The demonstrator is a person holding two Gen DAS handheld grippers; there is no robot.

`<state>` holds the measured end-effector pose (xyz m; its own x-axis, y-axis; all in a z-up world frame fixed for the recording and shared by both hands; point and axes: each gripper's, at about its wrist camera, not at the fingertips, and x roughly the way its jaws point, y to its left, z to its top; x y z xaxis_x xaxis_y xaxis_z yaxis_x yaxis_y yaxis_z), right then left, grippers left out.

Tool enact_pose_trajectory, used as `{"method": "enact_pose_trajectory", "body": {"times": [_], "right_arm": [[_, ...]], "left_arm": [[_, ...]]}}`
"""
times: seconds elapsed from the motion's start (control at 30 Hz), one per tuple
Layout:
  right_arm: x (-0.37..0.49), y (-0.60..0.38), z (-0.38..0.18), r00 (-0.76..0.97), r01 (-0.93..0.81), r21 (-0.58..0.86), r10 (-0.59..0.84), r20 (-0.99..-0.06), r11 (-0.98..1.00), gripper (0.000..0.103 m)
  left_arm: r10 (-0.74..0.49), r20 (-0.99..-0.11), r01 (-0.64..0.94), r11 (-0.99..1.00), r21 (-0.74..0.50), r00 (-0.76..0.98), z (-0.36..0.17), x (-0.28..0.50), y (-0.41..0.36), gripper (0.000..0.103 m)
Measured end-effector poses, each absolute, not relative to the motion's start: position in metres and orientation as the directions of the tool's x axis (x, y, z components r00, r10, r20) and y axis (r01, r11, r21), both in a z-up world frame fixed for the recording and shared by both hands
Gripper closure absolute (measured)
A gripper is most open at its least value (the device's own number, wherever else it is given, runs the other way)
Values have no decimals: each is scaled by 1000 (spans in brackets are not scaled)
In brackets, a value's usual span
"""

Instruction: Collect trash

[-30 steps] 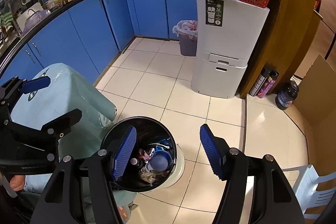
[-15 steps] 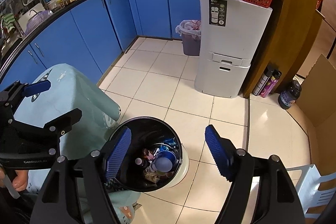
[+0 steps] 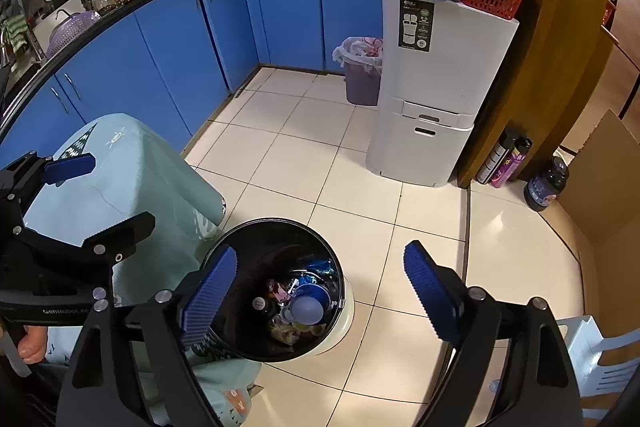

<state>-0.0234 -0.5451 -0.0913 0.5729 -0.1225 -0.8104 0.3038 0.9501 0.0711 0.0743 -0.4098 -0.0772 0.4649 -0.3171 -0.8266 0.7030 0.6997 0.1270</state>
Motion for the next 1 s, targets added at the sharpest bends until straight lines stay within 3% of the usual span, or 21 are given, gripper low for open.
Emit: {"method": "enact_pose_trajectory", "body": {"times": [0.37,1.0], "right_arm": [[-26,-543,-93,569,308,77,-118,-814,948,7],[-25,-539,-93,559,310,54,-136,-818,949,7]], "left_arm": [[-315,-820,701,699,139,477,-78,70,-407,3],[-314,-825,697,705,128,469,-76,72,-402,3]]}}
